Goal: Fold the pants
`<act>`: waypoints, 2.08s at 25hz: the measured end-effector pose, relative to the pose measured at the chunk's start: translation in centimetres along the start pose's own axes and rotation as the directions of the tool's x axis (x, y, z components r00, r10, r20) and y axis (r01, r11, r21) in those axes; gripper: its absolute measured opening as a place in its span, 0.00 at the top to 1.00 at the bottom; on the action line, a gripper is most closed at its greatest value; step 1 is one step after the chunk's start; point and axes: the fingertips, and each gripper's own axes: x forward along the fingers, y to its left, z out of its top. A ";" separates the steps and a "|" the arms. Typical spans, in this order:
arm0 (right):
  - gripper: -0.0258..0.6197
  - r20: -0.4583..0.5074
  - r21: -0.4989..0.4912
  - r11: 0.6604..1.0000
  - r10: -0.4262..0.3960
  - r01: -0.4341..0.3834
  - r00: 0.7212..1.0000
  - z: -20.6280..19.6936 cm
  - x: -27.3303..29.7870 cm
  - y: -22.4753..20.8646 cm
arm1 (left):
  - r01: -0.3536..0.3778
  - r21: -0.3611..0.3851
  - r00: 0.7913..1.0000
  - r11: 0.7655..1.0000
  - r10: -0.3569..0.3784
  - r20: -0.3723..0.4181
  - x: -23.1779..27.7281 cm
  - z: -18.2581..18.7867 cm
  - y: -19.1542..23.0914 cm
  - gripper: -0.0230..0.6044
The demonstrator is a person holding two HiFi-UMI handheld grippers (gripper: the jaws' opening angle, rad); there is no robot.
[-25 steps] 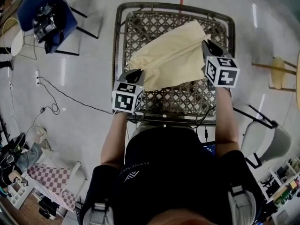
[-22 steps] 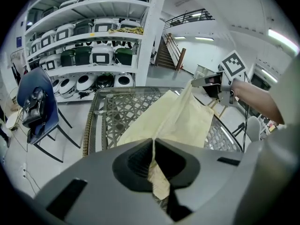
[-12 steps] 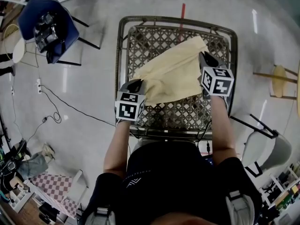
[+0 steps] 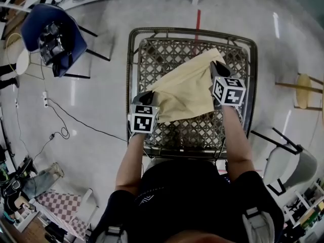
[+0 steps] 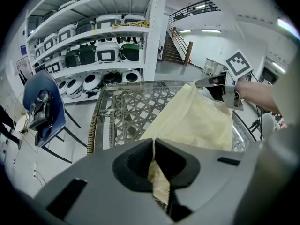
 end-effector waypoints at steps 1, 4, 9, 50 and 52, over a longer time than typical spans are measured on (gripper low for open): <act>0.87 0.000 0.003 1.000 0.001 -0.001 1.000 -0.1 0.2 0.1 | -0.003 -0.002 1.000 1.000 0.003 -0.001 0.1 0.0 0.1 0.93; 0.87 0.005 0.011 1.000 0.006 -0.006 1.000 -0.3 0.8 0.2 | -0.016 -0.005 1.000 1.000 0.016 -0.001 0.3 0.0 0.4 0.93; 0.87 -0.007 0.014 1.000 -0.002 0.002 1.000 -0.9 1.6 0.0 | -0.022 -0.007 1.000 1.000 0.022 0.006 0.5 0.1 0.6 0.93; 0.88 0.133 -0.015 1.000 -0.017 0.019 0.991 0.2 -5.9 2.9 | 0.054 0.059 0.987 0.997 -0.062 0.145 -4.8 2.0 -2.8 0.92; 0.89 0.132 -0.022 1.000 -0.010 0.013 0.991 -0.1 -6.4 3.3 | 0.058 0.069 0.987 0.996 -0.068 0.146 -5.1 1.8 -3.1 0.93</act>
